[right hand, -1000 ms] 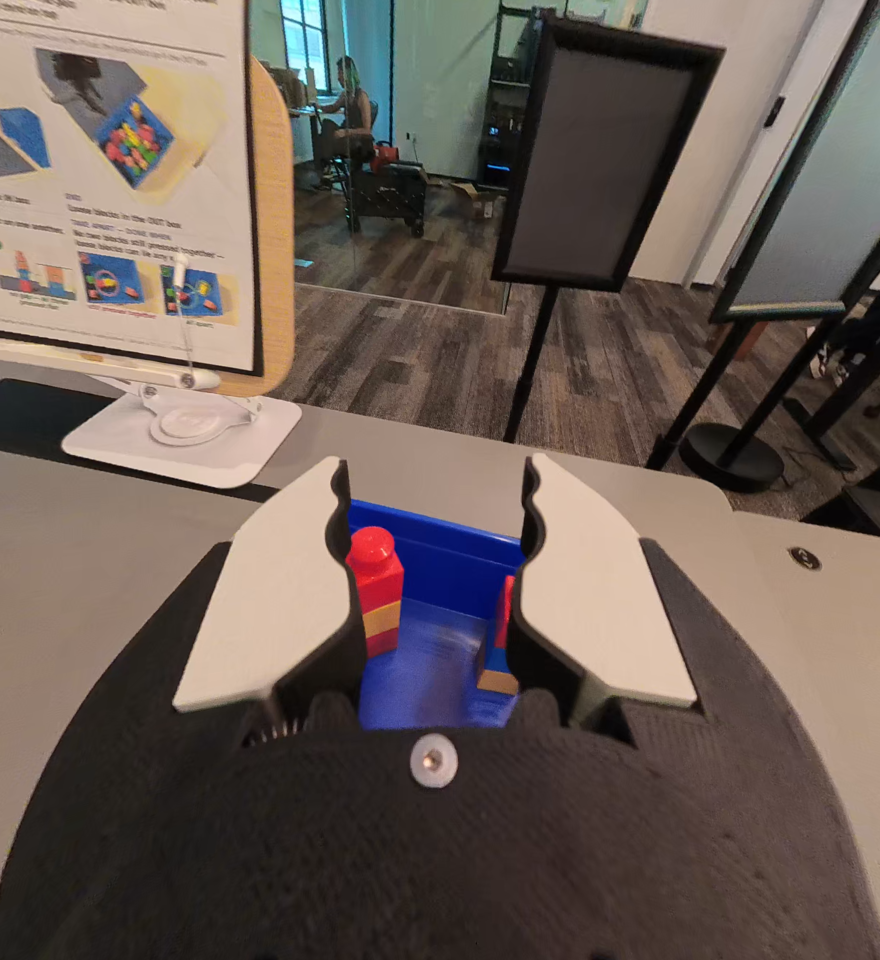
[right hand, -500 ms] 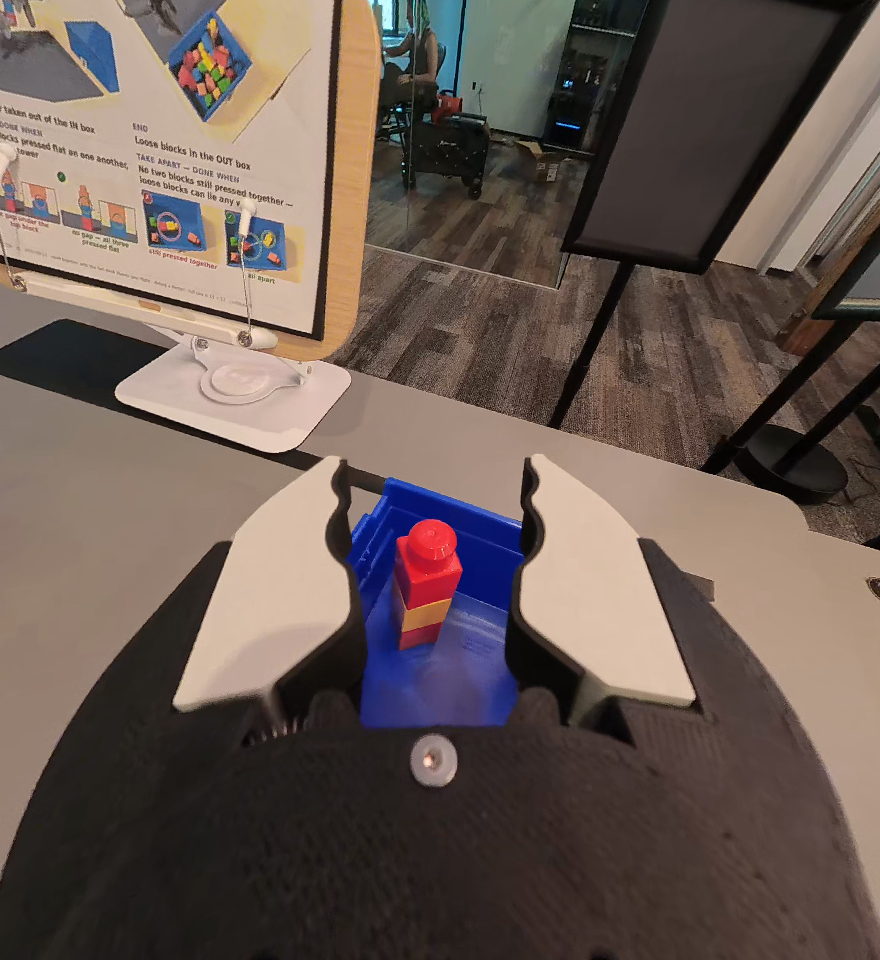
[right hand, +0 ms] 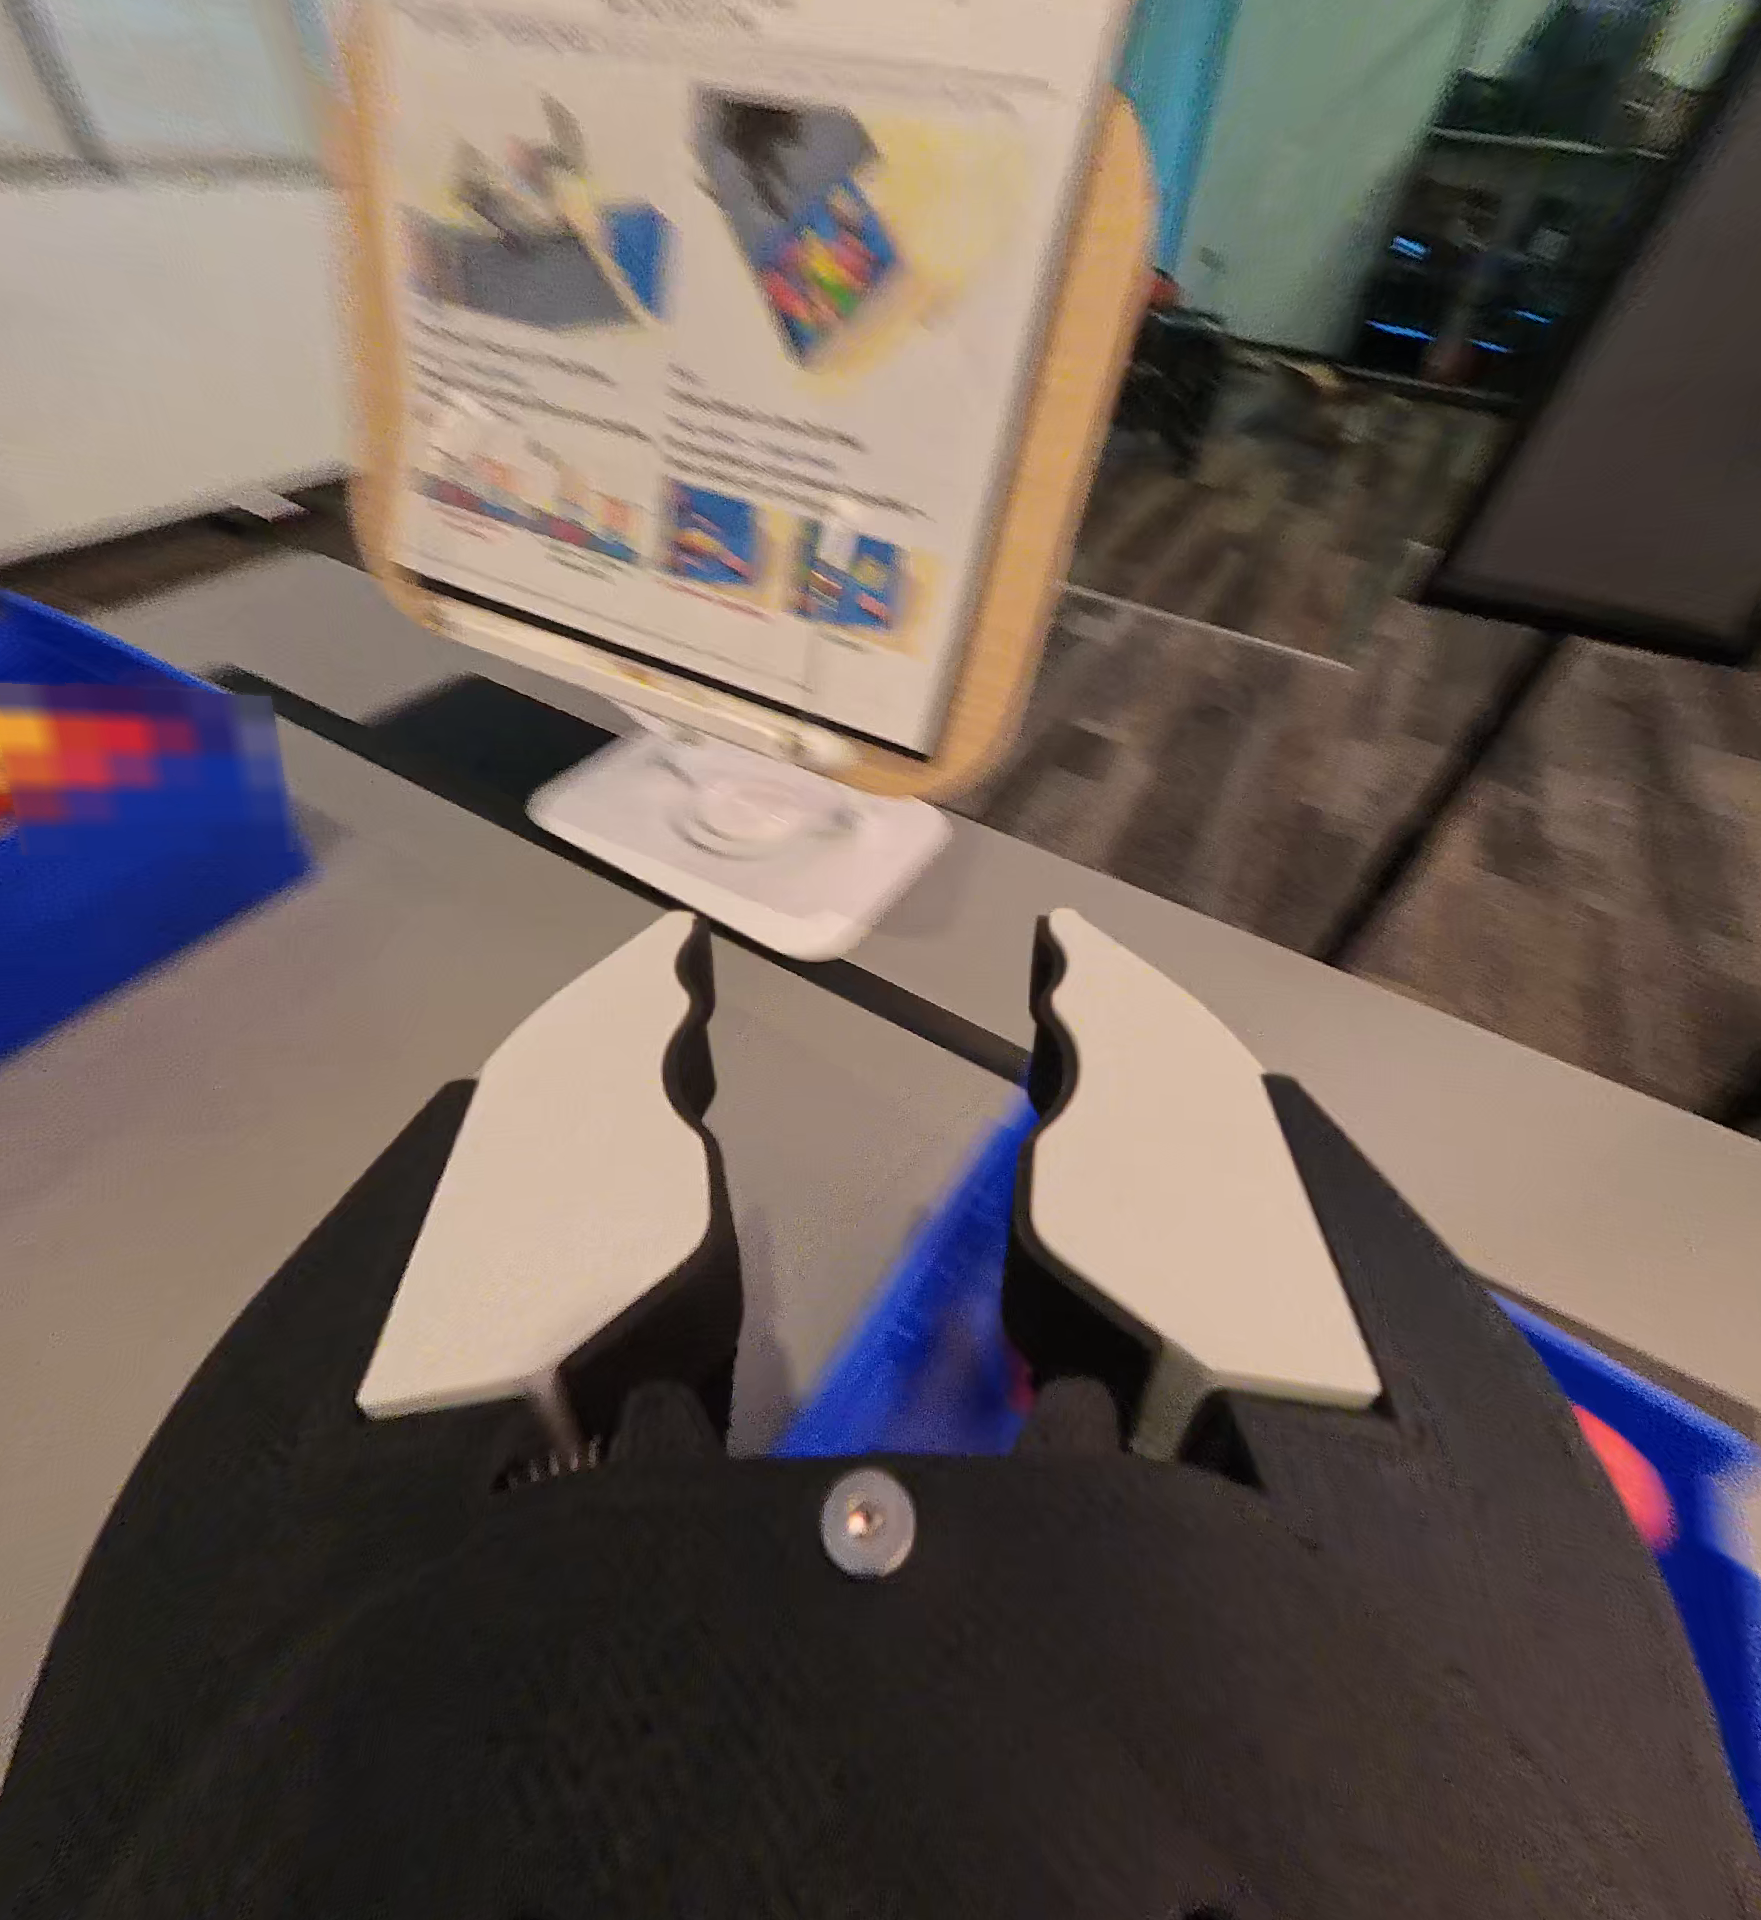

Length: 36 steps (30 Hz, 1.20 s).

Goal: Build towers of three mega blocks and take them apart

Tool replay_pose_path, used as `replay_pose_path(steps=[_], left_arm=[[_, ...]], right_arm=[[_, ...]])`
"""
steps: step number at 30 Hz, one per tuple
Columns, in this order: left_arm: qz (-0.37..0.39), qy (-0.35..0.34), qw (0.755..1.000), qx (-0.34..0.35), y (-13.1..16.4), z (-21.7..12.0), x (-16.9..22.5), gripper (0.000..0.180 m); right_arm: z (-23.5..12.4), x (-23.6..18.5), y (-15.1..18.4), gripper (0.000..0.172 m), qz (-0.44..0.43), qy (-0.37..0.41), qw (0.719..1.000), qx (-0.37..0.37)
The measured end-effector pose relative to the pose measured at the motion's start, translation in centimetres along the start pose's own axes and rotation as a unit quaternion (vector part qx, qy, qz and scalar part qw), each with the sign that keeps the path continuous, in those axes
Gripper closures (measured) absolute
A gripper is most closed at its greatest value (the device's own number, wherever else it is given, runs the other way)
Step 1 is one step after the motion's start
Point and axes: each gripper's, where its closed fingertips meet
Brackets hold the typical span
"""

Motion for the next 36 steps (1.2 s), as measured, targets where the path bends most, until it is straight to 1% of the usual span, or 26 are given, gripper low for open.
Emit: replay_pose_path(steps=[1, 2, 3, 4, 5, 6, 7, 8, 10, 14, 17, 18, 19, 20, 22, 24, 28, 30, 33, 34, 35, 36], left_arm=[[0.001, 0.021, 0.999, 0.046, -1.8, -1.3, 1.1, 0.143], [0.014, 0.048, 0.994, 0.099, -4.1, -2.6, 2.7, 0.143], [0.031, 0.077, 0.983, 0.162, -6.7, -4.0, 4.6, 0.144], [0.045, 0.111, 0.967, 0.224, -9.2, -5.4, 6.7, 0.144], [0.055, 0.162, 0.947, 0.271, -11.3, -6.5, 9.2, 0.144], [0.067, 0.22, 0.926, 0.3, -12.9, -7.3, 11.9, 0.144], [0.079, 0.26, 0.908, 0.318, -14.0, -7.9, 14.2, 0.144], [0.088, 0.279, 0.898, 0.328, -14.8, -8.1, 15.7, 0.144], [0.103, 0.306, 0.89, 0.323, -15.4, -7.8, 18.0, 0.144], [0.121, 0.331, 0.887, 0.298, -15.3, -7.0, 20.0, 0.144], [0.119, 0.335, 0.887, 0.294, -15.3, -6.6, 20.2, 0.144], [0.116, 0.344, 0.883, 0.299, -15.4, -6.7, 20.4, 0.144], [0.116, 0.359, 0.877, 0.296, -15.2, -6.7, 20.8, 0.144], [0.117, 0.369, 0.876, 0.288, -15.0, -6.7, 21.1, 0.144], [0.122, 0.364, 0.879, 0.283, -14.9, -6.4, 21.1, 0.144], [0.123, 0.358, 0.884, 0.275, -14.7, -6.0, 20.9, 0.144], [0.118, 0.363, 0.886, 0.263, -14.4, -5.6, 20.8, 0.144], [0.122, 0.359, 0.889, 0.258, -14.2, -5.5, 20.5, 0.141], [0.114, 0.298, 0.912, 0.258, -13.3, -6.2, 17.2, 0.131], [0.102, 0.26, 0.927, 0.248, -12.5, -6.3, 15.1, 0.13], [0.081, 0.205, 0.948, 0.231, -11.3, -6.4, 12.3, 0.129], [0.058, 0.158, 0.964, 0.206, -9.7, -6.4, 9.7, 0.127]], right_arm=[[-0.2, -2.6, -1.1, 0.113, 0.022, -0.058, 0.998, 0.025], [-0.7, -5.6, -2.2, 0.113, 0.045, -0.127, 0.99, 0.05], [-1.5, -8.9, -3.3, 0.114, 0.066, -0.203, 0.974, 0.073], [-2.7, -12.2, -4.2, 0.113, 0.083, -0.285, 0.95, 0.094], [-4.1, -15.4, -4.8, 0.113, 0.098, -0.367, 0.919, 0.107], [-5.4, -17.9, -5.2, 0.111, 0.11, -0.432, 0.888, 0.112], [-6.3, -19.7, -5.3, 0.109, 0.12, -0.47, 0.867, 0.116], [-6.7, -21.0, -5.3, 0.109, 0.125, -0.49, 0.854, 0.121], [-7.1, -22.7, -5.1, 0.108, 0.129, -0.507, 0.842, 0.129], [-6.9, -24.8, -3.8, 0.107, 0.098, -0.511, 0.847, 0.11], [-6.2, -26.0, -2.6, 0.107, 0.073, -0.499, 0.859, 0.087], [-6.1, -26.2, -2.3, 0.12, 0.07, -0.502, 0.858, 0.083], [-6.2, -26.5, -2.2, 0.136, 0.075, -0.512, 0.852, 0.08], [-6.4, -26.6, -2.2, 0.137, 0.09, -0.524, 0.844, 0.075], [-6.3, -26.6, -2.2, 0.136, 0.115, -0.534, 0.835, 0.064], [-6.1, -26.6, -2.1, 0.136, 0.12, -0.534, 0.835, 0.062], [-5.8, -26.6, -1.7, 0.136, 0.108, -0.529, 0.84, 0.052], [-5.4, -26.4, -1.5, 0.136, 0.1, -0.515, 0.85, 0.046], [-4.4, -24.6, -1.4, 0.136, 0.093, -0.482, 0.871, 0.033], [-3.9, -24.0, -0.9, 0.137, 0.089, -0.474, 0.876, 0.009], [-3.1, -23.2, 0.1, 0.137, 0.075, -0.456, 0.887, -0.026], [-1.9, -22.2, 1.6, 0.136, 0.048, -0.422, 0.903, -0.061]])
Point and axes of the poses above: each gripper's, where its closed fingertips meet, z out along the fingers, y out of its underside, x = y × z across the jaws, and after that the axes turned 10 degrees about y, right-handed
